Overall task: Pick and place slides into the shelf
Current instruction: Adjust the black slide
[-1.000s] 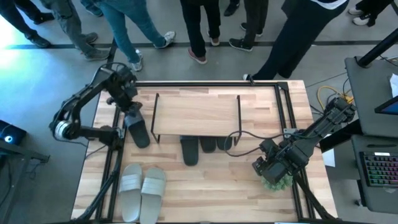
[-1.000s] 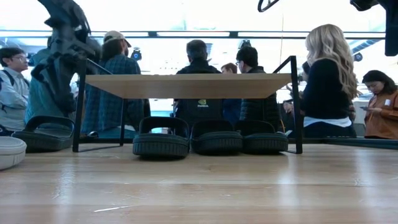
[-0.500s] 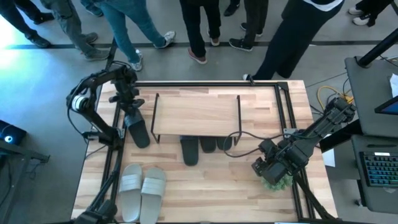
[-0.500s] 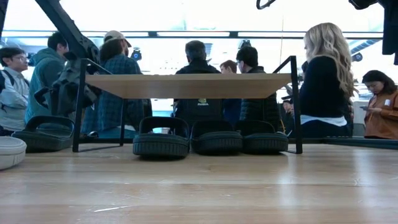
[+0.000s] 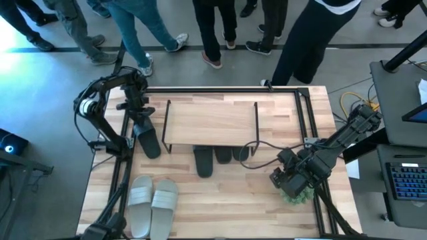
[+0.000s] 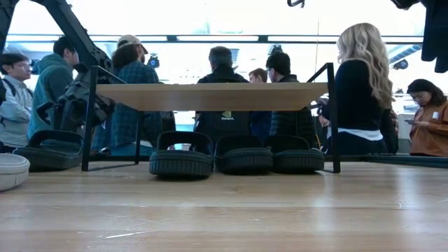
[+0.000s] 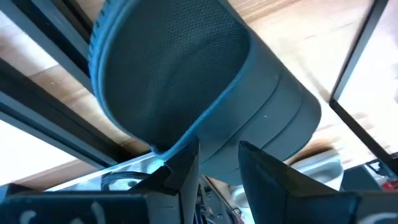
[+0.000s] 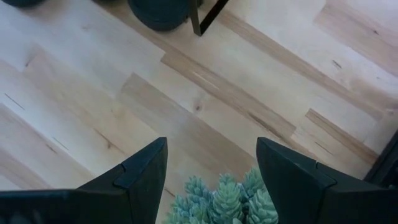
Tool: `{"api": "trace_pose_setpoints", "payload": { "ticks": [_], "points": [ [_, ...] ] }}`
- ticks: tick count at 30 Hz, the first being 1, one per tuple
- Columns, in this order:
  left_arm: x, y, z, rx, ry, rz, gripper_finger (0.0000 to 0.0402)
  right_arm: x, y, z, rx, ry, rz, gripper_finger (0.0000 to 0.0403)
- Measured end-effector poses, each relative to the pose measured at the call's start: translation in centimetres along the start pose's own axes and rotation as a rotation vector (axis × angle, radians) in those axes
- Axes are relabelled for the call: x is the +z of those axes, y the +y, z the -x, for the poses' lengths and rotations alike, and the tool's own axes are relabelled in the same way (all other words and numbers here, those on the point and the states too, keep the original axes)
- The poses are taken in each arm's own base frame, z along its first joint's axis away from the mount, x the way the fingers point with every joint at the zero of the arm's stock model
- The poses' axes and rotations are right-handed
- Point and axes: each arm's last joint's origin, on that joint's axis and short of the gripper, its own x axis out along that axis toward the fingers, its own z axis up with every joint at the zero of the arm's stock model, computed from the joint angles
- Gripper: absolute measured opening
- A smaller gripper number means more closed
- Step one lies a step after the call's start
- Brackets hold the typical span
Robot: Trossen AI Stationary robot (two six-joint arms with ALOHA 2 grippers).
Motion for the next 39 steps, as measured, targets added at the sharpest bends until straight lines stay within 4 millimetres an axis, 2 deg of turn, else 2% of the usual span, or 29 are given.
{"api": "trace_pose_setpoints", "payload": {
  "ticks": [8,12,25,30,39],
  "points": [
    [-0.9,-0.1,0.7,0.038,-0.042,0.008,0.0100,0.0,0.0,0.0,0.001,-0.009,-0.003,0.0238],
    [-1.2,-0.6,1.5,-0.007,-0.083,0.043,0.0100,0.0,0.0,0.0,0.003,-0.008,-0.005,0.0238],
    [-0.1,-0.6,1.8,-0.022,-0.072,0.204,0.0100,0.0,0.2,0.0,0.023,-0.005,-0.021,0.0238],
    [0.7,-0.6,1.7,-0.065,-0.116,0.327,0.0100,0.0,0.2,0.0,0.024,-0.005,-0.021,0.0238],
    [0.2,-0.3,2.8,-0.081,-0.064,0.320,0.0100,0.0,0.2,0.0,0.024,-0.004,-0.022,0.0238]
  ]
}}
